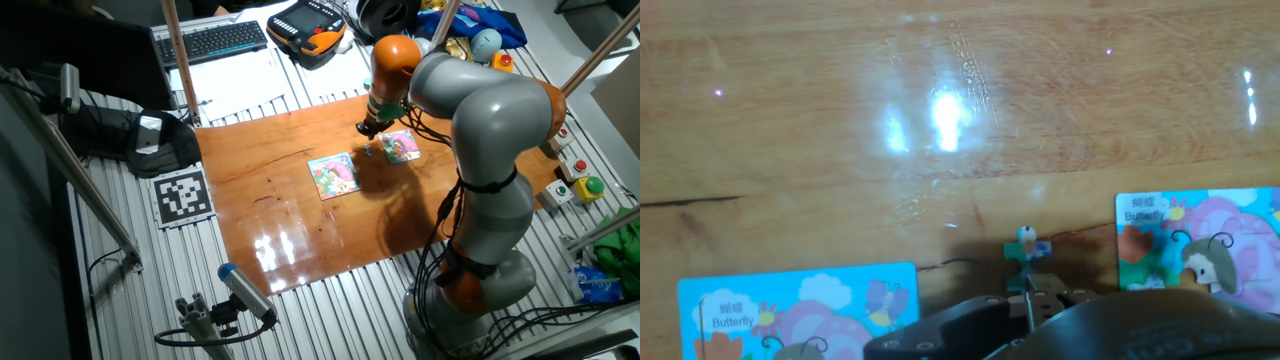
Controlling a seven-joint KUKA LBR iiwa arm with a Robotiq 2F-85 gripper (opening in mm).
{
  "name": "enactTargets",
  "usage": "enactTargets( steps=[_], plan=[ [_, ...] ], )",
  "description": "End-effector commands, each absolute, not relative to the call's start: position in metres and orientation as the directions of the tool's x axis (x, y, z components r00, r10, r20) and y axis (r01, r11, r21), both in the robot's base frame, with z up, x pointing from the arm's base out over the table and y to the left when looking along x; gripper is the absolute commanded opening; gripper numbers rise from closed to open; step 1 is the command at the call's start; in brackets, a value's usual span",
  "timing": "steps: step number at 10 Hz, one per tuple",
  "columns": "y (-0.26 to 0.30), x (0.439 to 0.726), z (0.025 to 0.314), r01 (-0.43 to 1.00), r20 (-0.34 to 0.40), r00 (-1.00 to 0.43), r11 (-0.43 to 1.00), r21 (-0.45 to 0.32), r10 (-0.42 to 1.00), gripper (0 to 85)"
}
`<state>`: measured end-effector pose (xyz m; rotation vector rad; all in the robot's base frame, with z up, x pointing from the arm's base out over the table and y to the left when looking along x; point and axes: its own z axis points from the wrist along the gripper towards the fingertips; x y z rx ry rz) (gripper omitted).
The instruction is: Assemble one piece of a puzzle
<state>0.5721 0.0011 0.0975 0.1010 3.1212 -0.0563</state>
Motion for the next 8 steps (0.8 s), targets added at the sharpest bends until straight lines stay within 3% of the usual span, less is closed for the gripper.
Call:
enactTargets(
  steps=[1,4,5,7,8],
  plan=[
    [0.0,0.572,0.093,0.064,-0.016,-0.998,0.998,-0.03,0.063,0.0],
    [0.001,0.569,0.079,0.061,-0.033,-0.998,0.998,-0.023,0.06,0.0],
    [0.002,0.569,0.077,0.07,-0.034,-0.997,0.997,-0.022,0.069,17.0],
    [0.002,0.569,0.076,0.085,-0.036,-0.996,0.996,-0.021,0.084,17.0],
    [0.002,0.569,0.076,0.087,-0.035,-0.996,0.996,-0.022,0.086,34.0]
  ],
)
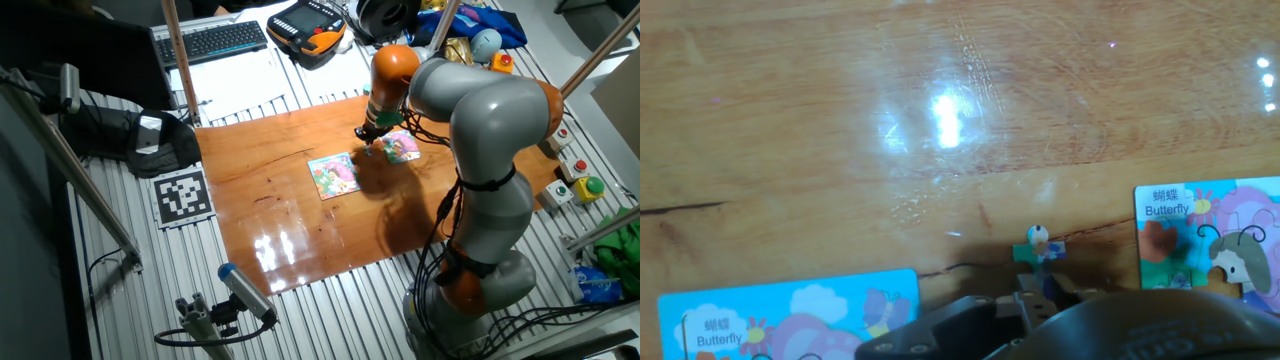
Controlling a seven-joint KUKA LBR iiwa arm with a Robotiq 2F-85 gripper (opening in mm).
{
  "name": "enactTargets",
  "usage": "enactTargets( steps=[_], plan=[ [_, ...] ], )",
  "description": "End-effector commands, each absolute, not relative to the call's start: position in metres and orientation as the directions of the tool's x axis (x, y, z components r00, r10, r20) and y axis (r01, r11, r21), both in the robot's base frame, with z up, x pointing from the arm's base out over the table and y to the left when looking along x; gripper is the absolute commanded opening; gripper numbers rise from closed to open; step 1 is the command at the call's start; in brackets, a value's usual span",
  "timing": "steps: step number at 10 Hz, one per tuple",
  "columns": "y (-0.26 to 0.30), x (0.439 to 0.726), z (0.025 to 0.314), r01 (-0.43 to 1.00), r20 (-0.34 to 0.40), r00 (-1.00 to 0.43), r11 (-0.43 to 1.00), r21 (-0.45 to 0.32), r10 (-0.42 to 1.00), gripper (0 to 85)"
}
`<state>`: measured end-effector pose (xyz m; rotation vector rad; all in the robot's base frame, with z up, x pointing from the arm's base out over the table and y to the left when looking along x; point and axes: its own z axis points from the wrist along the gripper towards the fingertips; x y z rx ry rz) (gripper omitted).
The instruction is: Assemble one piece of a puzzle
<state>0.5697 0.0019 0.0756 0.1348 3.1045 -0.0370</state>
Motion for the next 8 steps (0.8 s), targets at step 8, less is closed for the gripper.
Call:
enactTargets(
  steps=[8],
  plan=[
    [-0.003,0.57,0.056,0.067,-0.045,-0.997,0.997,-0.028,0.066,34.0]
  ],
)
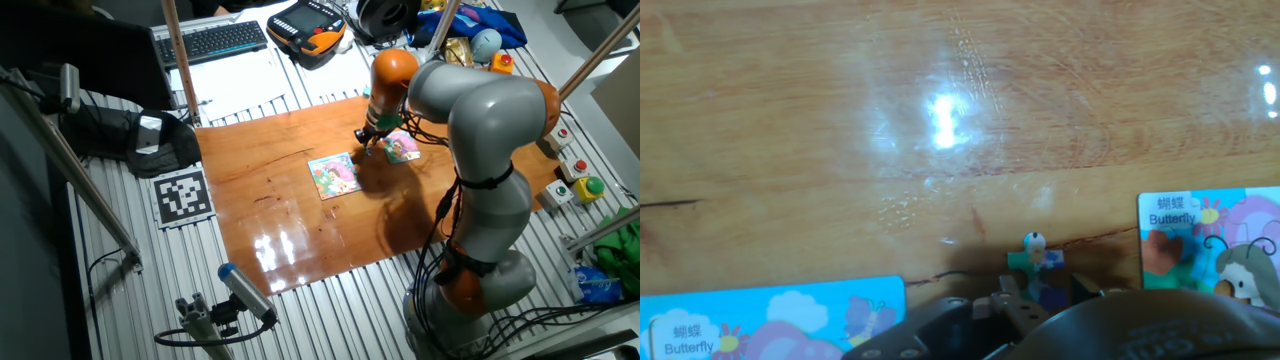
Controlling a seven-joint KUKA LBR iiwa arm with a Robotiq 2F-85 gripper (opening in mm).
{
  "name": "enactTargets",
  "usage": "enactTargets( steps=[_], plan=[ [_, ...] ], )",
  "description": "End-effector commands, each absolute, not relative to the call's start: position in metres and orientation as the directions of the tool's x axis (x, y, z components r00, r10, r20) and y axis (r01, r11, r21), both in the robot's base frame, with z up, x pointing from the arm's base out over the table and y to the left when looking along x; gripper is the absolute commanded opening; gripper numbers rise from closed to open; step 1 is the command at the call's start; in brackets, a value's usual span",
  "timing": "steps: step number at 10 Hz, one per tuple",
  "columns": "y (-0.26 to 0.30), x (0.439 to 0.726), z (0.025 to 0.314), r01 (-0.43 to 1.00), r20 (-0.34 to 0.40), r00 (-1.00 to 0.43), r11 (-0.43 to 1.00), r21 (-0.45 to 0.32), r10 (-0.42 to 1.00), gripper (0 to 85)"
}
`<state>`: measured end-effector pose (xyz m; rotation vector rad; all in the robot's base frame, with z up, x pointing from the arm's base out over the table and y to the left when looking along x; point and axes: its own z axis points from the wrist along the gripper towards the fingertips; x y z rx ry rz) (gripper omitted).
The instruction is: Assemble one piece of a puzzle
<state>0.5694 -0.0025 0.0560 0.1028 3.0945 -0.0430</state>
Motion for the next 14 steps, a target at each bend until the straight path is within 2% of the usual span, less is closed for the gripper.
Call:
enactTargets(
  steps=[1,2,3,14],
  plan=[
    [-0.002,0.569,0.054,0.073,-0.047,-0.996,0.997,-0.026,0.072,34.0],
    [-0.002,0.568,0.053,0.081,-0.047,-0.996,0.996,-0.025,0.079,34.0],
    [-0.002,0.567,0.051,0.085,-0.046,-0.995,0.996,-0.025,0.084,51.0],
    [0.002,0.568,0.045,0.104,-0.042,-0.994,0.994,-0.031,0.102,51.0]
  ],
)
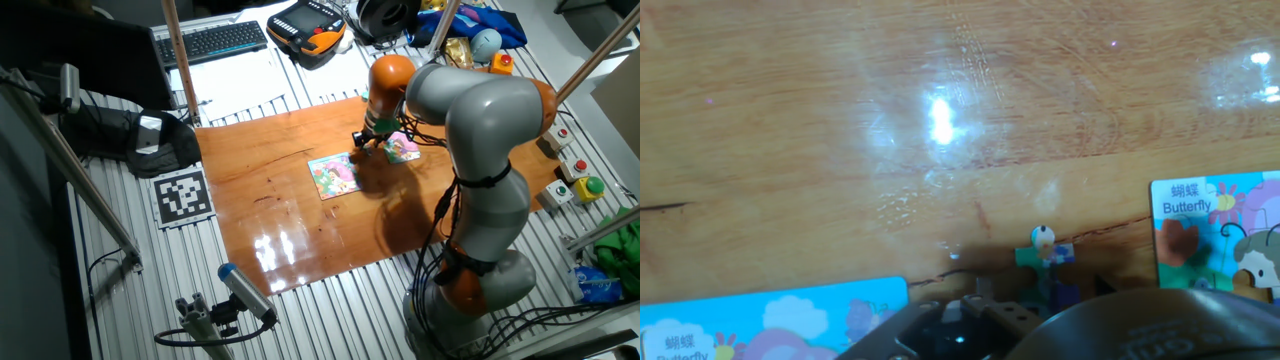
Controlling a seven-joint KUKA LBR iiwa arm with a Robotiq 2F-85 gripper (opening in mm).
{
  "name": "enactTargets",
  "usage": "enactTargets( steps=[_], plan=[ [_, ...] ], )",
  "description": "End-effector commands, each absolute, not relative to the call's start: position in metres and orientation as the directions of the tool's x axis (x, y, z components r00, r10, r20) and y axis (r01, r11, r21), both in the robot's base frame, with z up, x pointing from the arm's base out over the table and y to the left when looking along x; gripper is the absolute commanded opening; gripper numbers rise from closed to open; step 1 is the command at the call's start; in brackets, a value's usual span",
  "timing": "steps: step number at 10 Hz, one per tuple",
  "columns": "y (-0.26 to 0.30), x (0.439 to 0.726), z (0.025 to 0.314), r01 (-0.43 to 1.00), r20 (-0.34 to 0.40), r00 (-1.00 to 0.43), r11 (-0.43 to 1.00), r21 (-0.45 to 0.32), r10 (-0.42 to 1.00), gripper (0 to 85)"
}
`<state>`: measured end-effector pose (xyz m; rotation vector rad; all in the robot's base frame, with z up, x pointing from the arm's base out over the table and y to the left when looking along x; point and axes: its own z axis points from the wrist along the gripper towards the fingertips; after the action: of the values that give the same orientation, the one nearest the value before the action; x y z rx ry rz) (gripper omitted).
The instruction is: Assemble one piece of a puzzle
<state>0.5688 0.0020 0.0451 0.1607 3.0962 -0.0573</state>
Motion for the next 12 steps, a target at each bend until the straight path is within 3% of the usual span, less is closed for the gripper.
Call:
enactTargets(
  steps=[1,3,10,11,12],
  plan=[
    [0.002,0.571,0.046,0.105,-0.044,-0.994,0.994,-0.043,0.103,51.0],
    [0.002,0.573,0.047,0.102,-0.041,-0.994,0.993,-0.065,0.1,51.0],
    [-0.004,0.562,0.029,0.091,-0.033,-0.995,0.996,-0.015,0.091,51.0],
    [-0.004,0.563,0.029,0.09,-0.036,-0.995,0.996,-0.014,0.089,34.0],
    [-0.004,0.563,0.029,0.085,-0.039,-0.996,0.996,-0.014,0.085,34.0]
  ],
)
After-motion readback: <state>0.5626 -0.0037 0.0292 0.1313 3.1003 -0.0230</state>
